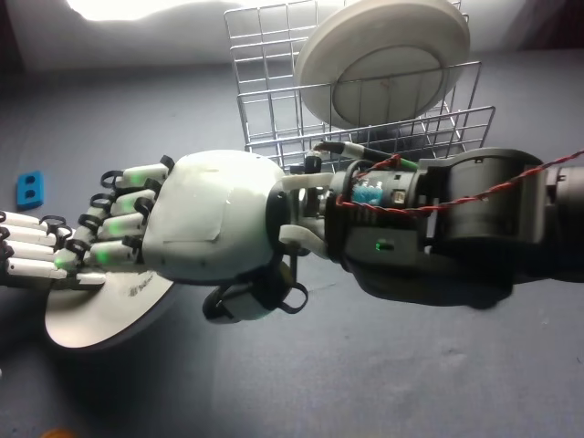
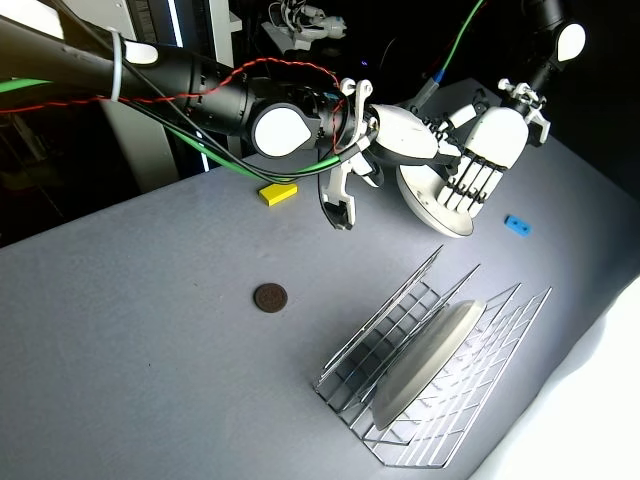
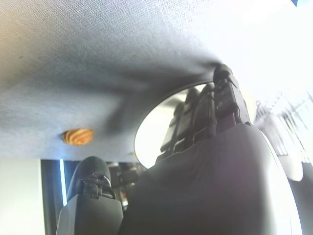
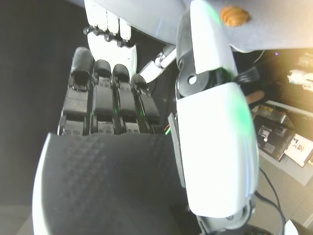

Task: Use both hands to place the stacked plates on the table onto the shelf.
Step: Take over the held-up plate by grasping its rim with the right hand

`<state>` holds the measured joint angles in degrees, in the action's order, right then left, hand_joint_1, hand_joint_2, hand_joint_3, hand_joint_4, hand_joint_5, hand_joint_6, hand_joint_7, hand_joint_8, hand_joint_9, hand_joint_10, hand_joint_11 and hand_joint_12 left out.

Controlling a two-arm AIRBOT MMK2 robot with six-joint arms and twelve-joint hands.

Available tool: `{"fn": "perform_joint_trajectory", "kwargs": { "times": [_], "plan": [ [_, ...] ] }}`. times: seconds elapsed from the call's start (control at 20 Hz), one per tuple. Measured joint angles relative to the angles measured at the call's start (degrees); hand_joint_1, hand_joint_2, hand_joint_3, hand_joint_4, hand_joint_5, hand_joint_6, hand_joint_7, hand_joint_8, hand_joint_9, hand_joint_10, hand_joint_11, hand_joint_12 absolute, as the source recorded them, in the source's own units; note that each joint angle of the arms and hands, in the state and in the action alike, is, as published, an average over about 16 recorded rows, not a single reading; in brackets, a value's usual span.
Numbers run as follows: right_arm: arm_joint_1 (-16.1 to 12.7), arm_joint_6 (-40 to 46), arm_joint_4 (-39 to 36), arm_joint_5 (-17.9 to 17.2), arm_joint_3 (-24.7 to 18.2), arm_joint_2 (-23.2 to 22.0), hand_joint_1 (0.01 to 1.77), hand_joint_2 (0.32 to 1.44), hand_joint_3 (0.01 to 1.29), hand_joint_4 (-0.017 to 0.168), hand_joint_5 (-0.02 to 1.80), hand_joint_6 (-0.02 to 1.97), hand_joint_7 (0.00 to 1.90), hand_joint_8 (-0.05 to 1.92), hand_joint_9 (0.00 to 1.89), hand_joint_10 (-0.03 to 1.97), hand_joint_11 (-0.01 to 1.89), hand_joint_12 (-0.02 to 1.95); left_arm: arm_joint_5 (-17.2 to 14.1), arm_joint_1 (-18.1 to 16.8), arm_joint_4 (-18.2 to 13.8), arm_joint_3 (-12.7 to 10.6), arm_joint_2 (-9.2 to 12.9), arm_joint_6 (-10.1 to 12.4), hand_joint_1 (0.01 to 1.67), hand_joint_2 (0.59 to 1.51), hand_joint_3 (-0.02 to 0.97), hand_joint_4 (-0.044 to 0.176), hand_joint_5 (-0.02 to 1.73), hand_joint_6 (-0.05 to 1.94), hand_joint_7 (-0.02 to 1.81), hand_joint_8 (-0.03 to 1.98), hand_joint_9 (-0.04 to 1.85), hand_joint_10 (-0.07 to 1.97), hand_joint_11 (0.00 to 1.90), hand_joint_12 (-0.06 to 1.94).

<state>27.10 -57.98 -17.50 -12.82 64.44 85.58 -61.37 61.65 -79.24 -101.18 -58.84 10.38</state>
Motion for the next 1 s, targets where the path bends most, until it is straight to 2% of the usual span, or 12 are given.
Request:
{"fn": "perform_joint_trajectory", "kwargs": {
  "times": [0.3, 0.65, 0.85, 1.0],
  "plan": [
    [1.6, -2.5, 1.3, -1.1, 3.9, 3.5, 1.13, 1.01, 0.01, 0.003, 0.16, 0.02, 0.24, 0.01, 0.27, 0.02, 0.02, 0.98, -0.1, -0.1, -0.1, -0.1, -0.1, 0.0, 0.02, 1.106, 0.014, -0.01, -0.02, -0.04, 0.0, 0.0, -0.03, -0.05, 0.02, 0.01],
    [2.9, -3.7, 1.8, -2.8, 7.8, 6.9, 1.07, 1.03, 0.01, 0.003, 0.32, 0.03, 0.4, 0.01, 0.41, 0.04, 0.03, 1.19, -0.1, -0.4, -0.4, -0.2, -0.2, 0.0, 0.02, 1.111, 0.014, -0.01, -0.02, -0.04, 0.0, 0.0, -0.03, -0.05, 0.02, 0.01],
    [3.1, -3.8, 1.8, -4.2, 9.8, 8.5, 1.07, 1.06, 0.01, 0.003, 0.48, 0.05, 0.56, 0.02, 0.55, 0.08, 0.13, 1.25, -0.1, -0.6, -0.5, -0.2, -0.3, 0.1, 0.02, 1.11, 0.014, -0.01, -0.02, -0.04, 0.0, 0.0, -0.03, -0.05, 0.02, 0.01],
    [3.3, -3.8, 1.8, -5.3, 11.0, 9.5, 1.08, 1.07, 0.01, 0.001, 0.59, 0.13, 0.68, 0.06, 0.67, 0.09, 0.25, 1.26, -0.1, -0.8, -0.7, -0.3, -0.3, 0.1, 0.02, 1.109, 0.014, -0.01, -0.01, -0.04, 0.0, 0.0, -0.03, -0.05, 0.02, 0.02]
  ]
}}
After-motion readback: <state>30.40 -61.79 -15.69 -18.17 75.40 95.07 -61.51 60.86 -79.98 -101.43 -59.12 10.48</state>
